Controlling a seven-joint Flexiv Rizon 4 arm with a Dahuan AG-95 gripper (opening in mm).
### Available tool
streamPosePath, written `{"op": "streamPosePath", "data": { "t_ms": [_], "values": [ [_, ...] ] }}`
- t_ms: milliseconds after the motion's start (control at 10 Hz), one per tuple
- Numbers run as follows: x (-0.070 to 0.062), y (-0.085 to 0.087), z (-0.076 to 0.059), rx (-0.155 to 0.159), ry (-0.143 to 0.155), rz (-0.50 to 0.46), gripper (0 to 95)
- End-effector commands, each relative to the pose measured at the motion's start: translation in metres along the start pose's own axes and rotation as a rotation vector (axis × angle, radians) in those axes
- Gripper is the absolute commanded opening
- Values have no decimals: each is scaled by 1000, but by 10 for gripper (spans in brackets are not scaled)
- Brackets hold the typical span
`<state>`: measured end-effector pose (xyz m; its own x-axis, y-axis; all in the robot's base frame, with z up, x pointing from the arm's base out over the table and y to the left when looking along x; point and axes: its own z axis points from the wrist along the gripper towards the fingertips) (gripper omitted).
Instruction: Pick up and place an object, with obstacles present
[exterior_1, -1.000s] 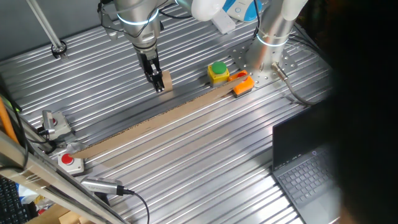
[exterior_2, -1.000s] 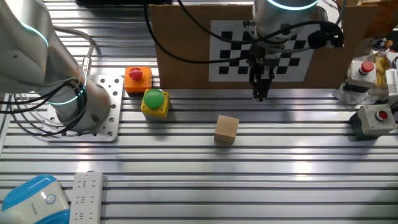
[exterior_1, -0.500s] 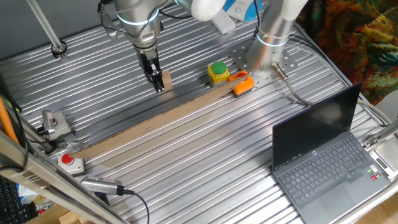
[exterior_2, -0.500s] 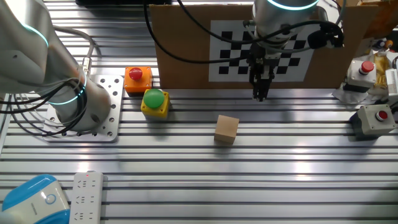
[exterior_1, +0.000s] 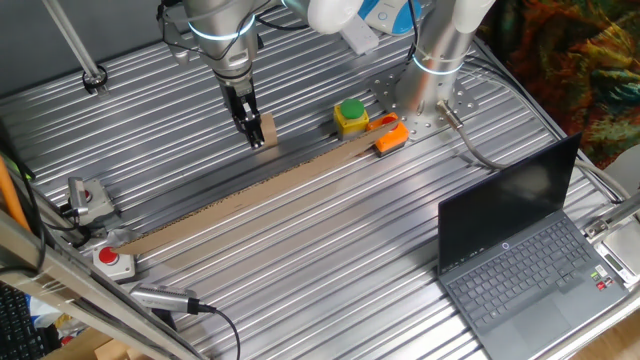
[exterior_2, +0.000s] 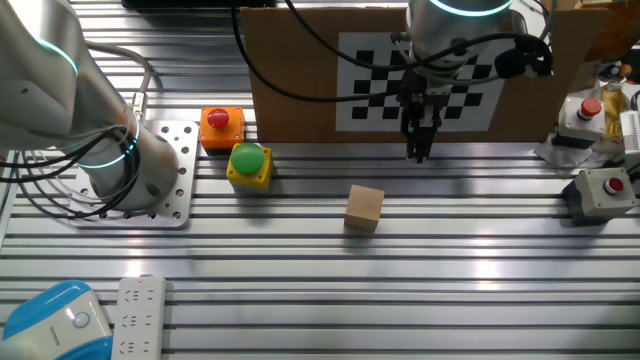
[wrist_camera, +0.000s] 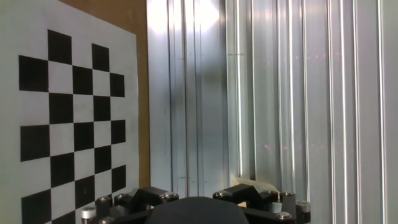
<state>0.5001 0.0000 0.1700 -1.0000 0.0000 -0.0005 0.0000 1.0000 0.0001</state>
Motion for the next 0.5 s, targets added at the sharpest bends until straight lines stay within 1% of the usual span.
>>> {"op": "streamPosePath", "data": {
  "t_ms": [100, 200, 500],
  "values": [
    [0, 0, 0, 0, 1, 0, 950],
    [1, 0, 0, -21, -7, -5, 0],
    [1, 0, 0, -18, -1, -12, 0]
  ]
}}
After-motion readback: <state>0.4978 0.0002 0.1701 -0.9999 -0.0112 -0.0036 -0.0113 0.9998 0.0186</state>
